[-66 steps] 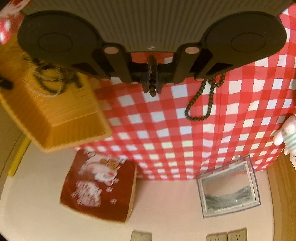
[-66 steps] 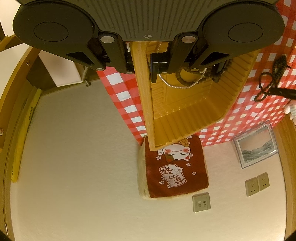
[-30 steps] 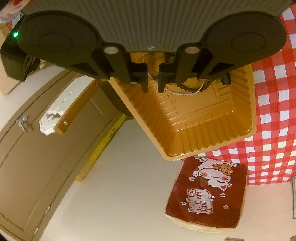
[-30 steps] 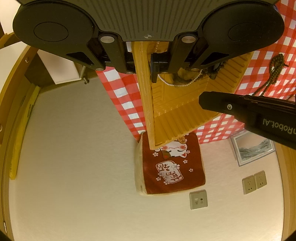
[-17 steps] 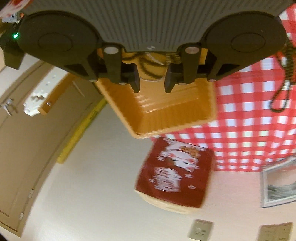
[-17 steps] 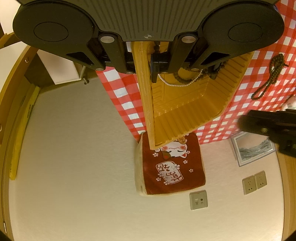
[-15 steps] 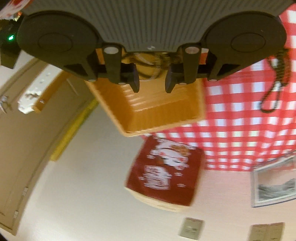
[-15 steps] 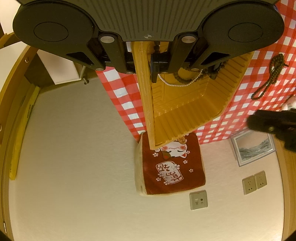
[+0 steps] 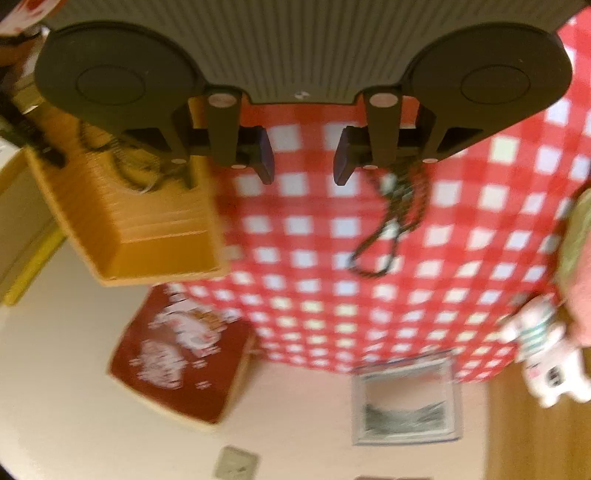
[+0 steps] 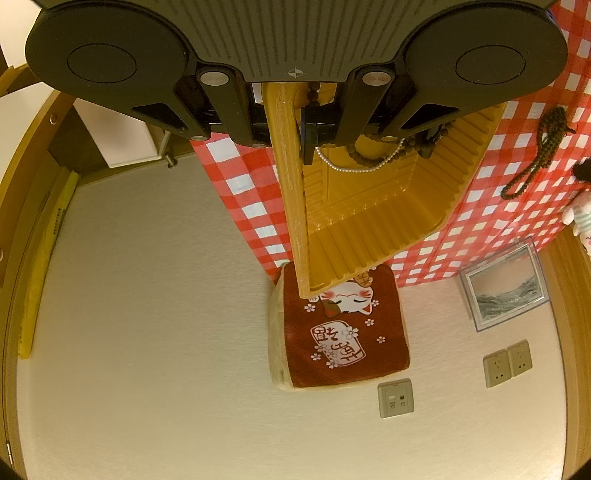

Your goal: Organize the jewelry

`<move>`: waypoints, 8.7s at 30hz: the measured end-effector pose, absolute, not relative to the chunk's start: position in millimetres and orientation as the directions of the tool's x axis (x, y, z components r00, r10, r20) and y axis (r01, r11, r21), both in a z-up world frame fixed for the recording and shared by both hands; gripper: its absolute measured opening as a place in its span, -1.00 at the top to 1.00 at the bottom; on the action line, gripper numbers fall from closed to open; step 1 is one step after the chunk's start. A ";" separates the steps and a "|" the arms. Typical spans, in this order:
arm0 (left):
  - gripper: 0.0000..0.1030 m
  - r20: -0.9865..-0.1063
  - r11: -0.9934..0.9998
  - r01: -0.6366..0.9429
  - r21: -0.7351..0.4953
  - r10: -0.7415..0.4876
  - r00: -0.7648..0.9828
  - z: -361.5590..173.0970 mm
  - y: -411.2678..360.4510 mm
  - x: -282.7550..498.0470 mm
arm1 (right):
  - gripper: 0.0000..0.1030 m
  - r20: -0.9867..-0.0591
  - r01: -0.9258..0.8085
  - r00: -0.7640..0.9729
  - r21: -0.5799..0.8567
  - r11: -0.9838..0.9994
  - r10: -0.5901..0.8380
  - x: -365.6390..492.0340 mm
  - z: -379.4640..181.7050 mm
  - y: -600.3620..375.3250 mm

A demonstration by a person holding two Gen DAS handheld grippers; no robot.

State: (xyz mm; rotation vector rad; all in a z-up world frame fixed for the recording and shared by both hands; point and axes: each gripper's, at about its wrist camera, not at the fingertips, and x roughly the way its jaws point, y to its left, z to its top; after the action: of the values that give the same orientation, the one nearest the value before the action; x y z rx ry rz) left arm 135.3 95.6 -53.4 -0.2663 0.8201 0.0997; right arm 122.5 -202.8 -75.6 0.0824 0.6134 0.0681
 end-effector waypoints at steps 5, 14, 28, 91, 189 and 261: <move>0.38 -0.766 0.955 -0.269 -0.126 0.079 0.638 -73.4 115.1 121.2 | 0.89 -0.572 -0.039 0.815 0.097 0.995 0.088 122.9 -75.8 -202.3; 0.25 -0.774 0.953 -0.293 -0.076 0.128 0.620 -96.1 126.9 127.1 | 0.89 -0.573 -0.039 0.815 0.096 0.995 0.087 123.0 -77.5 -202.0; 0.24 -0.796 0.952 -0.304 -0.032 0.160 0.584 -126.6 143.9 189.3 | 0.89 -0.575 -0.036 0.813 0.098 0.995 0.087 122.8 -80.2 -202.7; 0.77 -0.339 0.953 0.240 -0.183 -0.291 0.895 136.4 55.5 156.6 | 0.89 -0.571 -0.043 0.816 0.095 0.995 0.090 121.8 -77.5 -200.5; -0.14 -0.821 0.956 -0.282 -0.079 0.098 0.563 -17.6 -18.4 33.2 | -0.40 -0.746 -0.295 0.531 0.282 0.913 0.402 98.1 -39.6 -215.1; -0.63 -0.808 0.993 -0.110 -0.050 0.024 0.589 2.7 36.6 -23.7 | -0.40 -0.800 -0.322 0.466 0.244 0.915 0.377 6.5 -4.6 -104.9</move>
State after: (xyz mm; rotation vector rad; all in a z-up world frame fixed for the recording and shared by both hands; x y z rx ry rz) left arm -23.7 36.6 2.7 -0.0984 0.9382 0.0783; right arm 6.5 -104.9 -4.6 0.0617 0.9981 0.4294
